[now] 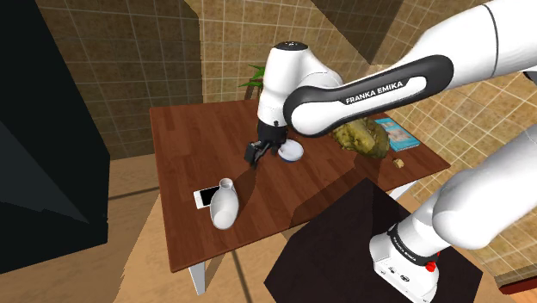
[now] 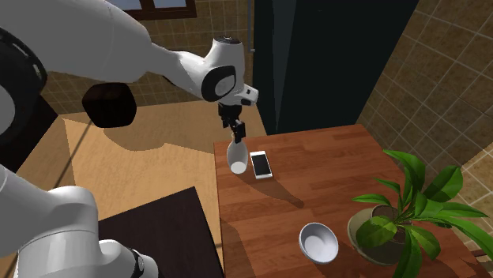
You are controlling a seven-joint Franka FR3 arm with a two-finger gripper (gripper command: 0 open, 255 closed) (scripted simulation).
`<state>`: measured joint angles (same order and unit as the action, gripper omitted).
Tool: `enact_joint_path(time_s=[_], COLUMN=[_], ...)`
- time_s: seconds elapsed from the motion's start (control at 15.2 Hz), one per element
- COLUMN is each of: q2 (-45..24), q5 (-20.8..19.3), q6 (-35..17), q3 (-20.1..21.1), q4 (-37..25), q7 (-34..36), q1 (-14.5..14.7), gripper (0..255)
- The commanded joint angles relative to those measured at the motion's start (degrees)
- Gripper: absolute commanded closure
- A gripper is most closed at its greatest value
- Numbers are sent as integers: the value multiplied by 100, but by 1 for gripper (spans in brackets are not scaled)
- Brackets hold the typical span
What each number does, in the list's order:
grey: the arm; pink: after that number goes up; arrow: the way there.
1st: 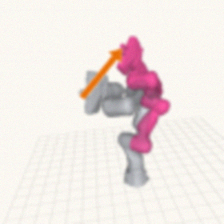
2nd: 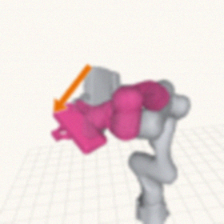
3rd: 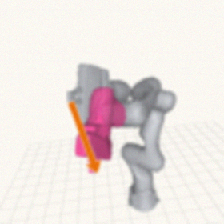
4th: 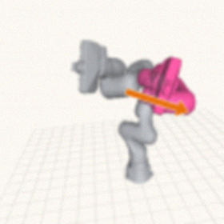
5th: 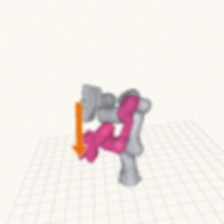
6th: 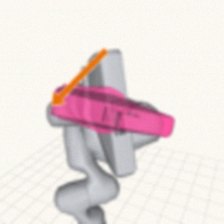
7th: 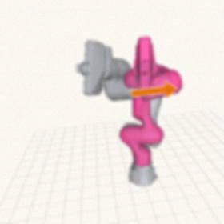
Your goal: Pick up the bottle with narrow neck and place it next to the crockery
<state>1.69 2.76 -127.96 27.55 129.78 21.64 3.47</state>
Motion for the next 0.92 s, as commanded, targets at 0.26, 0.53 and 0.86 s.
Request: enact_joint_path(time_s=[0.26, 0.53, 0.86], q2=[-1478, -2417, -2847], q5=[-913, -1440, -1669], q6=[-497, -619, -861], q3=[66, -100, -238], q4=[-795, -1495, -1648], q7=[943, 1447, 1625], q1=[300, 680, 851], gripper=[0, 0, 0])
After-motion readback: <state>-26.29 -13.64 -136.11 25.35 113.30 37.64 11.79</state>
